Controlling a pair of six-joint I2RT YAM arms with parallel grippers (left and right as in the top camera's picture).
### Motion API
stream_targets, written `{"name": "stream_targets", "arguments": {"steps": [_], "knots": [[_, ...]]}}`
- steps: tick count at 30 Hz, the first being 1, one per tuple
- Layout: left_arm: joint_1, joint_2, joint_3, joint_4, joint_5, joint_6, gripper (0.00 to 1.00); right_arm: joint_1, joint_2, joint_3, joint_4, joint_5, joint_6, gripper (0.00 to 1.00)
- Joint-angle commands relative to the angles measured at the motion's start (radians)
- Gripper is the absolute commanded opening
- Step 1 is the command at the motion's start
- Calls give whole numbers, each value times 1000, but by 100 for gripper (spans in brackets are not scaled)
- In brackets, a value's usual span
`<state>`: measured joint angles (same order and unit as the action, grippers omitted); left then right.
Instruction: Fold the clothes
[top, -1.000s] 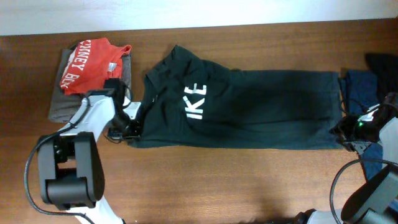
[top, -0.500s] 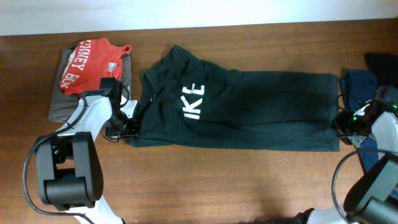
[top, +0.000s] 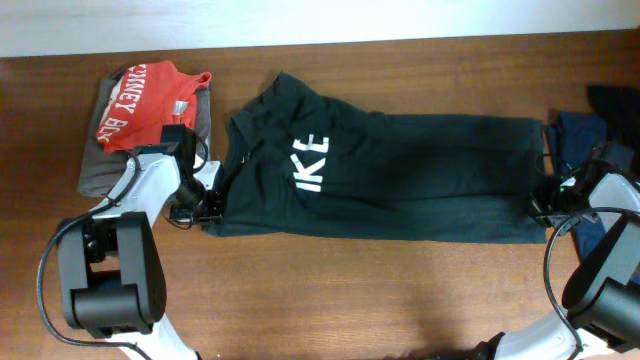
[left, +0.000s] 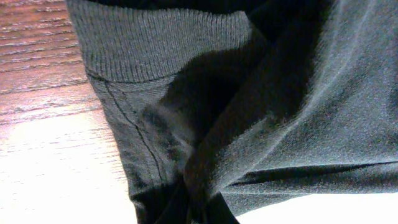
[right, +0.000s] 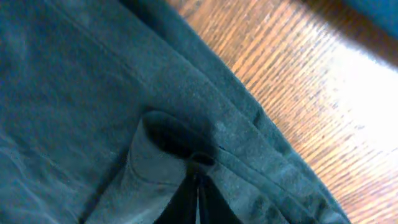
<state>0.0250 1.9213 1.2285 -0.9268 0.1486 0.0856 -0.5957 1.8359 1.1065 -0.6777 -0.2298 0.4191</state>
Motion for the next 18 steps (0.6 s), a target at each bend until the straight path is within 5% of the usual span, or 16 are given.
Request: {"name": "stream_targets", "arguments": {"steps": [1, 10, 11, 12, 18], "knots": [[2, -20, 4, -2, -7, -6, 1, 5, 9, 2, 18, -7, 9, 4], [2, -20, 5, -1, -7, -6, 1, 5, 9, 40, 39, -55, 5, 4], [2, -20, 5, -1, -7, -6, 1, 6, 9, 40, 28, -46, 4, 32], [2, -20, 5, -1, -7, -6, 1, 6, 9, 40, 19, -46, -2, 47], [2, -20, 5, -2, -7, -6, 1, 6, 11, 12, 5, 35, -2, 47]]}}
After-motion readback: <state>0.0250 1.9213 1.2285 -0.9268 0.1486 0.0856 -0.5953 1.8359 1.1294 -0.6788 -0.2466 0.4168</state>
